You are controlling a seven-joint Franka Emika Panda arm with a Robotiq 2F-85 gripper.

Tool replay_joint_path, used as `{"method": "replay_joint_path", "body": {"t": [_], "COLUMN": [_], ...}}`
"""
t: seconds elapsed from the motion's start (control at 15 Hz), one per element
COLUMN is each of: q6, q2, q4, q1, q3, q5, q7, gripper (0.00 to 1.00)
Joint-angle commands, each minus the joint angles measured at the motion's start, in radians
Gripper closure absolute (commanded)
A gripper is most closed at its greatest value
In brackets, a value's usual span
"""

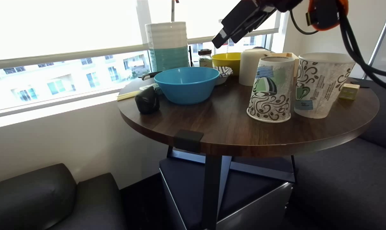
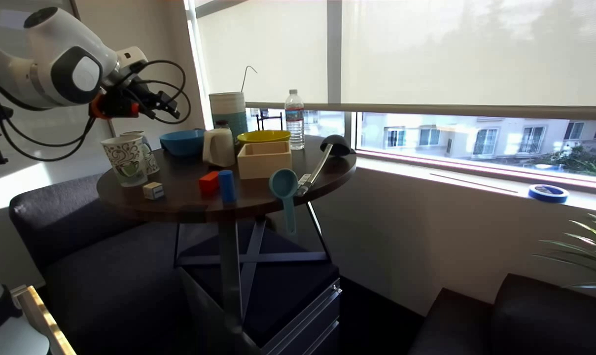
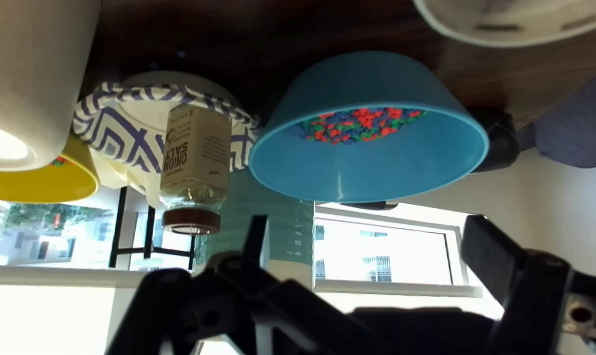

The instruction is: Turn the paper cup on the left upside down, pick up the paper cup on the right and put it on the paper cup to the left

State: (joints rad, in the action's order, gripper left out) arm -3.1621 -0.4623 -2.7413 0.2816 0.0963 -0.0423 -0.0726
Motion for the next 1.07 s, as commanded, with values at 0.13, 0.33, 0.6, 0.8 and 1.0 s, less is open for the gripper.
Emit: {"method": "replay_joint_path", "body": {"t": [0.13, 0.33, 0.6, 0.8, 1.0], "q6": [0.316, 0.56, 0.897, 1.141, 1.276], "q2": [-0.23, -0.296, -0.349, -0.378, -0.383], "q4": [0.024, 0.082, 0.166, 0.204, 0.212], "q1": [-0.21, -0.272, -0.285, -0.263, -0.245], "q3": [0.191, 0.237, 0.237, 0.199, 0.168], "q5": [-0.009, -0.01, -0.016, 0.004, 0.027], "q7": [-0.1, -0.203, -0.283, -0.296, -0.296], "gripper": [0.0, 0.0, 0.0, 0.0, 0.0]}}
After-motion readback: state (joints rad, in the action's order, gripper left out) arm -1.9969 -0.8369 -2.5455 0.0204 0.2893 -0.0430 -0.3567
